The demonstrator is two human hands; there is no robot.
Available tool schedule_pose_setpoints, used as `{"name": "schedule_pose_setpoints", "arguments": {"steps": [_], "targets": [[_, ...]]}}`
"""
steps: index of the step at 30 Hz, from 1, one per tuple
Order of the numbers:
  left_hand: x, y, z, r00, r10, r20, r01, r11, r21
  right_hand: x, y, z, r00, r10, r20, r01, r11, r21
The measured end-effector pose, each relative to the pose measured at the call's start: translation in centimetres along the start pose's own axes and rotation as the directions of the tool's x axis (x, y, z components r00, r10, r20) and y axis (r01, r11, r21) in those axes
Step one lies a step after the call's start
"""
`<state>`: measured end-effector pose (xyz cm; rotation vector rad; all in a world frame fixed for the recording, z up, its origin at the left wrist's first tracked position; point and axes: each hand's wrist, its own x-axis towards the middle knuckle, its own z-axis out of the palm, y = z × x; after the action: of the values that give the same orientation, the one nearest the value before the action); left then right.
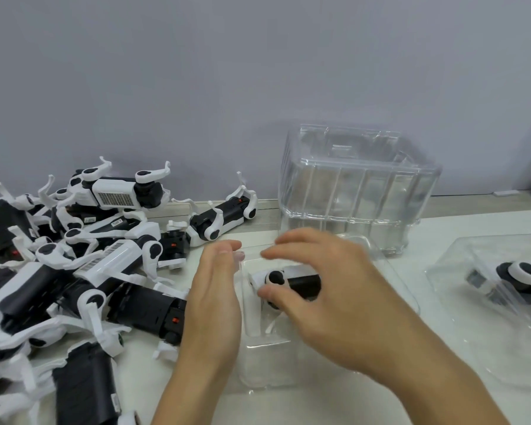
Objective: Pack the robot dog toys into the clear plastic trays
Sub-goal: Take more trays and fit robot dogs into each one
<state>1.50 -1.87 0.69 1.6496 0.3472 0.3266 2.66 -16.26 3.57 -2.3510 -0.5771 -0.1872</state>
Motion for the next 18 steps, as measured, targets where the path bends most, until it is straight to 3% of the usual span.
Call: {"name": "schedule_pose_setpoints", "arguments": {"steps": [3,10,15,18], "targets": [[0.02,0.13,0.13,0.999,-0.021,-0.025,0.02,0.999,-0.027,0.12,-0.13,1.23,0.999,-0.008,0.045,0.014,0.99,-0.139],[0.07,0.09,0.17,1.0,0.003,0.002,-0.003,1.0,-0.003,0.1,-0.63,1.12,0.999,0.04,0.014,-0.036,0.98,-0.194],[0.23,0.06,-0.03,1.0,-0.004,0.006,0.004,1.0,0.0,0.03,-0.27,1.11,1.0,0.007,0.023,-0.003,0.991,-0.136],[0.22,0.28,-0.34,1.0,-0.002,0.011,0.002,1.0,-0.001,0.08,-0.13,1.15,0.995,0.022,-0.095,-0.023,1.0,-0.014]]}}
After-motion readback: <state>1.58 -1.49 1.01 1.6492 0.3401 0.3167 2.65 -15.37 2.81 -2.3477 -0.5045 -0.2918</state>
